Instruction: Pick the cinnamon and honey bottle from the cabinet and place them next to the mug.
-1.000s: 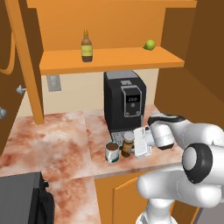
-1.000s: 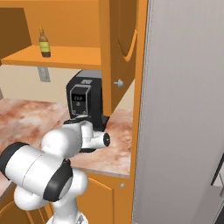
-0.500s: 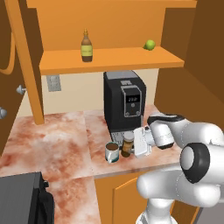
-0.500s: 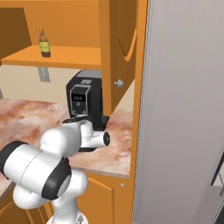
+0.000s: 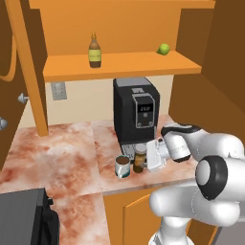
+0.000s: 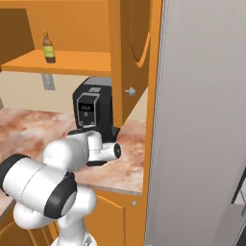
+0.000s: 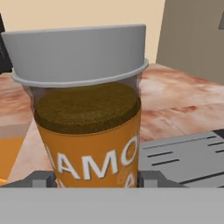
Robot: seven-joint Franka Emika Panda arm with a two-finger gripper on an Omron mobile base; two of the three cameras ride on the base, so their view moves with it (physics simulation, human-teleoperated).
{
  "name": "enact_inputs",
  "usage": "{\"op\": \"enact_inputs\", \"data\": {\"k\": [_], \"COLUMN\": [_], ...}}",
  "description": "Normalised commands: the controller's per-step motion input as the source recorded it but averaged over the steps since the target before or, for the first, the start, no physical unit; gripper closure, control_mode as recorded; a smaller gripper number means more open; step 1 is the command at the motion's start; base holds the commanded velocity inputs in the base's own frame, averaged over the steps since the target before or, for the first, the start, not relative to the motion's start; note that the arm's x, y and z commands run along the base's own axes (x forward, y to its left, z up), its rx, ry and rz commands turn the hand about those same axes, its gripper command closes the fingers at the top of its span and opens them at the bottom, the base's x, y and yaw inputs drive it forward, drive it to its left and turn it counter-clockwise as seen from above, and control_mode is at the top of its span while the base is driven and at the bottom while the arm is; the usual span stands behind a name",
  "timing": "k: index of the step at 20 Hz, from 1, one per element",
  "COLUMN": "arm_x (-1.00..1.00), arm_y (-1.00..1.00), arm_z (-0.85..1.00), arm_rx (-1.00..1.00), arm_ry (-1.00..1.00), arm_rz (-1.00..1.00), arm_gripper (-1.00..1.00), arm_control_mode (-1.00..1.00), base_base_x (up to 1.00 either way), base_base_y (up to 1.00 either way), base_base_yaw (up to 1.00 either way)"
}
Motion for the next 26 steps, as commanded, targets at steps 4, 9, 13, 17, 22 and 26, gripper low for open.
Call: {"op": "enact_inputs", "data": {"k": [4, 9, 13, 17, 22, 26], "arm_x": [-0.27, -0.21, 0.00, 0.00, 0.00, 0.00], "arm_y": [0.00, 0.00, 0.00, 0.00, 0.00, 0.00], "arm_z": [-0.01, -0.07, -0.01, -0.03, -0.22, -0.25], "arm_rx": [0.00, 0.00, 0.00, 0.00, 0.00, 0.00], "arm_ry": [0.00, -0.02, -0.01, 0.00, 0.00, 0.00], "arm_rz": [0.00, 0.00, 0.00, 0.00, 0.00, 0.00], "arm_gripper": [1.00, 1.00, 1.00, 1.00, 1.00, 1.00], "arm_control_mode": [-1.00, -1.00, -1.00, -1.00, -1.00, -1.00], "base_base_x": [0.00, 0.00, 0.00, 0.00, 0.00, 0.00], "base_base_y": [0.00, 0.00, 0.00, 0.00, 0.00, 0.00], "base_base_yaw": [0.00, 0.00, 0.00, 0.00, 0.00, 0.00]}}
